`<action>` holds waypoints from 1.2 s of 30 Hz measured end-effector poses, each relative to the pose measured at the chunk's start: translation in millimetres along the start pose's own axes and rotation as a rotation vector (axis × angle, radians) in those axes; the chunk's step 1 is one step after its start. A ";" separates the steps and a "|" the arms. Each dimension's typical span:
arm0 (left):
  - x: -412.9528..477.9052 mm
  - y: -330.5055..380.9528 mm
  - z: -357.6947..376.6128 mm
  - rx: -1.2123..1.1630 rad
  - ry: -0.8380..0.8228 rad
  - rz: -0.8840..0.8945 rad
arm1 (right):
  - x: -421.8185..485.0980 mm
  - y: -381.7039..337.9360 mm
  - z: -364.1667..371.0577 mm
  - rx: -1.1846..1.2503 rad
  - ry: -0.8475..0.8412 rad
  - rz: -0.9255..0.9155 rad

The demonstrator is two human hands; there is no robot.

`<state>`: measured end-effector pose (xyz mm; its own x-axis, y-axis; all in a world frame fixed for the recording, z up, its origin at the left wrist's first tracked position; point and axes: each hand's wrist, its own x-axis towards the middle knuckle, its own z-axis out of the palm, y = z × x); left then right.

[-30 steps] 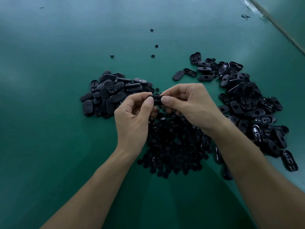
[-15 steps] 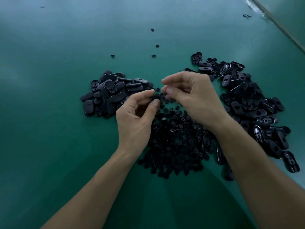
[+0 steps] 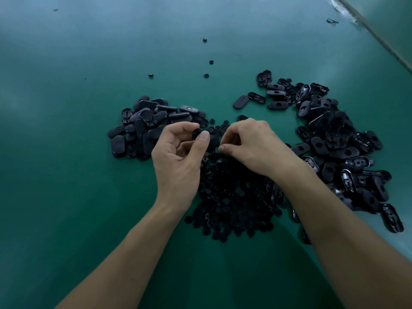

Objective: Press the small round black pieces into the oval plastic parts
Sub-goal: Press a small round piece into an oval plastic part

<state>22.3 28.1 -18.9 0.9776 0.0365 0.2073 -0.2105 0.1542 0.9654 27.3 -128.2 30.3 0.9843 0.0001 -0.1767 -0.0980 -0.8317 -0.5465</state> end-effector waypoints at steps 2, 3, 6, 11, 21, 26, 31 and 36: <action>-0.1 0.6 0.0 0.025 0.005 0.026 | 1.6 -3.0 -1.0 -0.006 -0.022 0.028; -0.3 0.9 0.1 0.031 0.006 0.031 | 3.0 -4.7 -1.3 -0.013 -0.035 0.042; -0.3 1.0 0.1 0.000 0.018 0.008 | 7.0 -10.3 -2.6 -0.026 -0.076 0.084; 0.2 1.4 0.1 -0.034 0.057 -0.012 | 6.8 -14.3 -0.8 -0.082 -0.084 0.041; -0.7 3.3 1.7 -0.124 0.070 -0.099 | -6.2 -0.7 -11.8 0.211 0.202 -0.062; -1.0 2.1 2.0 -0.121 0.065 -0.120 | -11.5 0.4 -14.7 0.257 0.260 -0.110; -1.3 1.8 3.0 -0.107 0.063 -0.111 | -16.4 -6.9 -18.8 0.375 0.276 -0.109; -2.0 1.9 2.5 -0.098 0.051 -0.105 | -18.7 -14.8 -13.3 0.425 0.275 -0.137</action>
<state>20.0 25.8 -17.1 0.9934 0.0649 0.0950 -0.1086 0.2554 0.9607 12.3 -123.2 52.6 0.9889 -0.0999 0.1103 0.0400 -0.5357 -0.8435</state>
